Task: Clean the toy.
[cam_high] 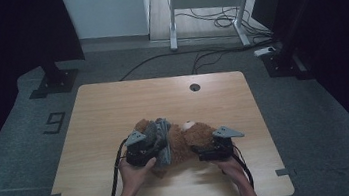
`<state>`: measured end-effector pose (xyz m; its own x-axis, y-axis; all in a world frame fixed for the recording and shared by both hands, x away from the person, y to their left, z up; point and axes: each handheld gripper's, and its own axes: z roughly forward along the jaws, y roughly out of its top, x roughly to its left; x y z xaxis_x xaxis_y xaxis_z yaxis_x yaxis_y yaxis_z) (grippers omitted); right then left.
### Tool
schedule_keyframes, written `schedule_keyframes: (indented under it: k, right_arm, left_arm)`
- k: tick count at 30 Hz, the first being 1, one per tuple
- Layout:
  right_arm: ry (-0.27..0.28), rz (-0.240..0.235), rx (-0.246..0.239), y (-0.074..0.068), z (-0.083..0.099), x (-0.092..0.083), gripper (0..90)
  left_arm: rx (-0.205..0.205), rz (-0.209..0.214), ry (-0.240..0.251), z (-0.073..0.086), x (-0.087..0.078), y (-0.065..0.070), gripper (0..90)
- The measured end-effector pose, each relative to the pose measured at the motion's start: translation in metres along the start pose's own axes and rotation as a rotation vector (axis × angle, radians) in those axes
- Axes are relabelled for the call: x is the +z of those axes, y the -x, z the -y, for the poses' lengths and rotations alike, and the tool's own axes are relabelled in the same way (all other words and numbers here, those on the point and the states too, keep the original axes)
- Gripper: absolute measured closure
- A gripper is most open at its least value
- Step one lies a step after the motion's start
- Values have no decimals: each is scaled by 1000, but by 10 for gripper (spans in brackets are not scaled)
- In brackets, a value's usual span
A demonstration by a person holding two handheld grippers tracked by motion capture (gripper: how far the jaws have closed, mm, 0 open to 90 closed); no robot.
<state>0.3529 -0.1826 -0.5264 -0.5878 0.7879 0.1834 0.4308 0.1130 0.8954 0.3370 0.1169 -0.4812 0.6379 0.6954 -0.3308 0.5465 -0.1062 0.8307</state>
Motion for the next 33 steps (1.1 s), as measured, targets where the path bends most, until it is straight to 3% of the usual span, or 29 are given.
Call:
schedule_keyframes:
  k: [5,10,14,18,21,23,25,28,30,33]
  right_arm:
    - [14,12,-61,-7,2,-3,213]
    - [23,34,-70,-8,3,-8,277]
    - [30,25,-56,-6,5,-8,276]
    - [25,22,-64,-6,4,-9,273]
    - [25,27,-65,-6,4,-9,271]
    - [25,28,-63,-6,5,-9,270]
    - [27,30,-64,-6,5,-9,270]
    - [29,36,-73,-8,5,-10,269]
    - [15,48,-82,-9,5,-10,270]
    - [0,52,-73,-6,9,-7,274]
  left_arm:
    - [-31,15,15,-12,-13,0,771]
    - [28,-41,97,-51,-36,9,771]
    - [72,-34,110,-77,-34,27,766]
    - [148,-1,60,-95,-5,61,765]
    - [199,8,9,-97,23,82,761]
    - [209,11,-46,-94,45,92,760]
    - [198,3,-110,-88,69,94,760]
    - [184,-18,-184,-74,91,90,759]
    - [186,-24,-188,-64,97,85,763]
    - [172,-40,-177,-59,92,78,769]
